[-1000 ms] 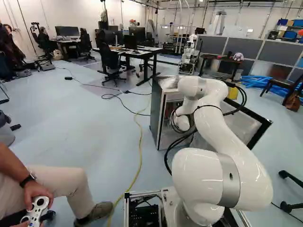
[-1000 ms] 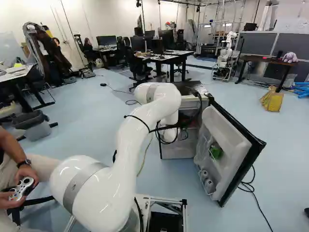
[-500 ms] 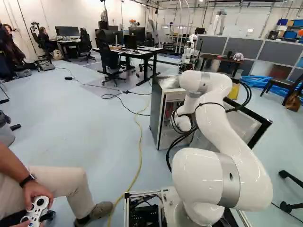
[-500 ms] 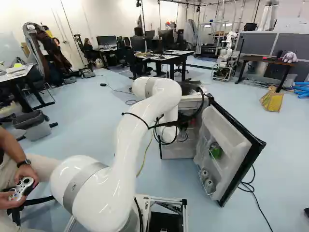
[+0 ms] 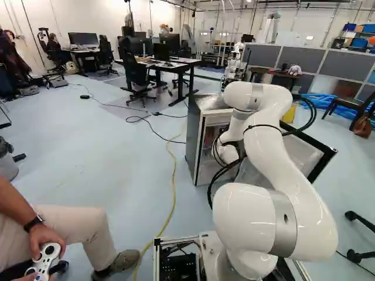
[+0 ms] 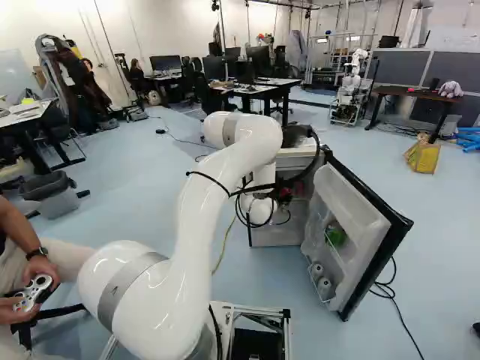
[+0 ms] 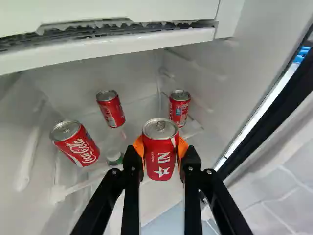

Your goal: Grab a drink from the fridge

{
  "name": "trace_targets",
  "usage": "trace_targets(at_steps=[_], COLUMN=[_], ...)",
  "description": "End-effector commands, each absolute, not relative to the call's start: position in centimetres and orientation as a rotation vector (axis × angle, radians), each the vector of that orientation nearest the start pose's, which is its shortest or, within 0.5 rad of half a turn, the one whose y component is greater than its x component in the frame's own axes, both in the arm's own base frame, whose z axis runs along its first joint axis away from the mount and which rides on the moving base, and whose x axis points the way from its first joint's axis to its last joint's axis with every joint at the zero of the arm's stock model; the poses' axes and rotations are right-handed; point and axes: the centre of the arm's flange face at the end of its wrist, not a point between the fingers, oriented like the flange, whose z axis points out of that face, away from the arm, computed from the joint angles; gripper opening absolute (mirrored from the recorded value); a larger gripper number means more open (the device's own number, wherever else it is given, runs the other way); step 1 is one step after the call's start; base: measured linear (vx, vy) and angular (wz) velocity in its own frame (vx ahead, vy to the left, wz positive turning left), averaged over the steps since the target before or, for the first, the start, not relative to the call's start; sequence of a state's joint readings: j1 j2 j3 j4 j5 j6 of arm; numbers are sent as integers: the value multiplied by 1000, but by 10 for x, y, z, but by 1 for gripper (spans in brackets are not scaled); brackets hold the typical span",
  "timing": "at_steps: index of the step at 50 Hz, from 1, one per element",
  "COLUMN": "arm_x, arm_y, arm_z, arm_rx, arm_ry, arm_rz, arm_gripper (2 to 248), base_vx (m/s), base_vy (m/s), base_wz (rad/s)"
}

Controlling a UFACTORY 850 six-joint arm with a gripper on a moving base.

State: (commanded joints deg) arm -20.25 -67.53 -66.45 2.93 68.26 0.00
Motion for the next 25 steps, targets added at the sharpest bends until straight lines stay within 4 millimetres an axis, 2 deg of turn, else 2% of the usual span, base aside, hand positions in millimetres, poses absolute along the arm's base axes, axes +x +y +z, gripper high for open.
trace_targets(at_steps=[25], arm_x=[519], arm_y=[-195], arm_z=[59], arm_rx=[-2800], arm_ry=[569], arm_rz=[-1765], arm_gripper=[87], base_vx=[0], base_vy=[0], base_wz=[0])
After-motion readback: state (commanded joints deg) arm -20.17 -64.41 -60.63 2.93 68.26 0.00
